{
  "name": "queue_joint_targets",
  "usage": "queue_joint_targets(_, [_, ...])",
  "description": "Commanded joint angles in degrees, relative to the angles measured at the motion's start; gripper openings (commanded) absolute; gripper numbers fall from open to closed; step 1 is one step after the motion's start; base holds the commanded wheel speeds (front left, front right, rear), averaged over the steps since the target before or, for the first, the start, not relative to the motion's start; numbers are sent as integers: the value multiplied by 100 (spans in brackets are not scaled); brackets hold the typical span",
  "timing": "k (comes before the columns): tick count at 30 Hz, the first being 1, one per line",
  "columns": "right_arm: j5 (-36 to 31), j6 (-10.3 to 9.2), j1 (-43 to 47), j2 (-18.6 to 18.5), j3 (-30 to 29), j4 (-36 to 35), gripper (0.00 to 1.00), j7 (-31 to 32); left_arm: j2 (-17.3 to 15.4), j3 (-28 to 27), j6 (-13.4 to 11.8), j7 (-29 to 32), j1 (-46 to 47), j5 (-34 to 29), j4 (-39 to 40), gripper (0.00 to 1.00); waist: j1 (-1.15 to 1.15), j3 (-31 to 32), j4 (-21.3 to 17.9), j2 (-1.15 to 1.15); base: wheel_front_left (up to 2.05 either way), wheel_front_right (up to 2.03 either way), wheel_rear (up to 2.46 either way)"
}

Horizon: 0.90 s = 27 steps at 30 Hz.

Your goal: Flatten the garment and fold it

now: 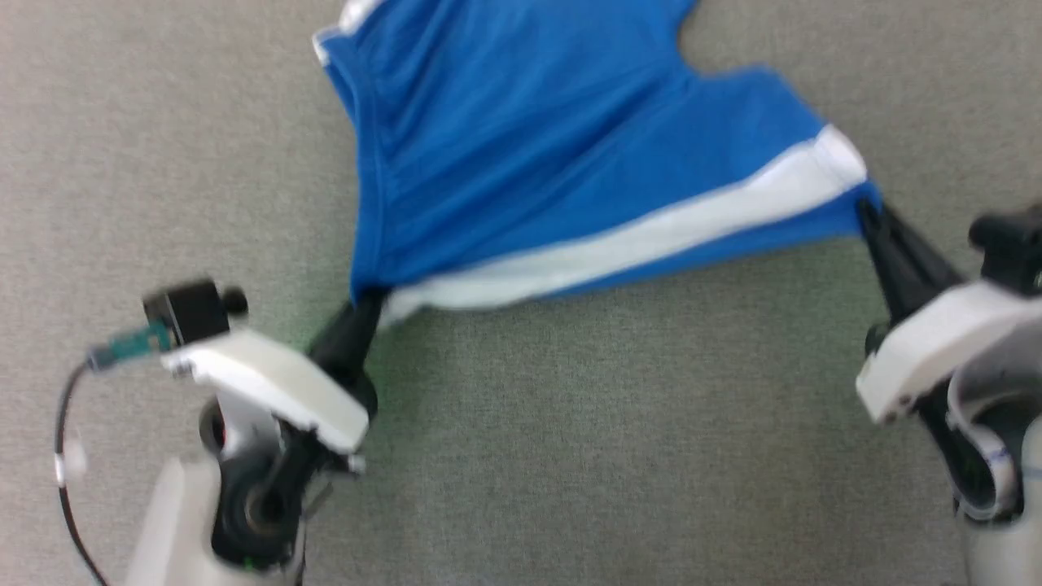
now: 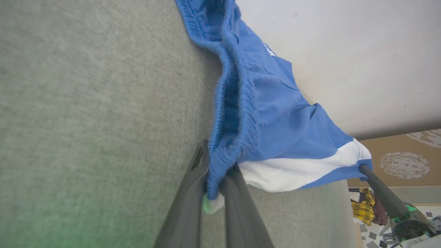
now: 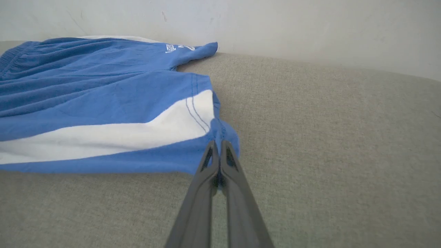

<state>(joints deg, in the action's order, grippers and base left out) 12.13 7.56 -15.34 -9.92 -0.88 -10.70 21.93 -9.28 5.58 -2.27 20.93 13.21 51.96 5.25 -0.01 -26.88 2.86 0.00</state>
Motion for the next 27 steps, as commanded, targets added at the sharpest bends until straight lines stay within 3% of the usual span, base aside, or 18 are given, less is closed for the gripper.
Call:
queue_joint_targets(1, [12,-8,162,51,-52,-70,0,-28,-10,10,-46,23,-218,22,31,0,1,316,27,0,0,0,0])
queue_joint_targets(9, [196,-8,1328,357,-354,-422,0,153,-210,174,-137,264,-1310,-39,475,0,1,1127,66,0,0,0,0])
queue_joint_targets(16, [384,-8,2276,417,-494,-760,0,763,-359,264,-280,467,-2162,-51,772,0,1,1676,27,0,0,0,0])
queue_joint_targets(27, [618,-8,3092,554,-560,-1251,0,1183,-349,347,-360,434,-2964,-31,1167,0,1,1871,85,0,0,0,0])
